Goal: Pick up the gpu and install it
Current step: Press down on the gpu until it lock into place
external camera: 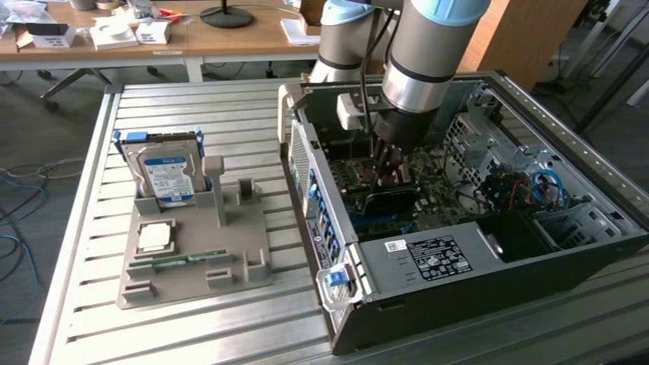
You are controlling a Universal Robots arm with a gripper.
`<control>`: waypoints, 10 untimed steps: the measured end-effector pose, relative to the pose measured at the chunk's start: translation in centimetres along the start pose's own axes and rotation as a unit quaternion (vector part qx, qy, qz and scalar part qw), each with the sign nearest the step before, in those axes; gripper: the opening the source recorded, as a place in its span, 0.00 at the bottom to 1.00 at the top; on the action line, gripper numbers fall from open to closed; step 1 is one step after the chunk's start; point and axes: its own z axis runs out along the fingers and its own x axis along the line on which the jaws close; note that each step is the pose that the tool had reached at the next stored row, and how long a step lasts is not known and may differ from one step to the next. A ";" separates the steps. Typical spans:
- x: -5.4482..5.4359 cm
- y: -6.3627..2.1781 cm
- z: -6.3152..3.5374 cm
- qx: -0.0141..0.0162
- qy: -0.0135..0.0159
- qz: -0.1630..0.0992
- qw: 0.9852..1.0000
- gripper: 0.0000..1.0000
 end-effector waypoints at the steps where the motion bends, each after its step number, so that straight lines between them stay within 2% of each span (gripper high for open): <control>1: 0.0 0.00 0.03 0.000 0.000 0.000 1.000 0.11; 10: 0.1 0.00 0.03 0.000 0.000 0.000 1.000 0.11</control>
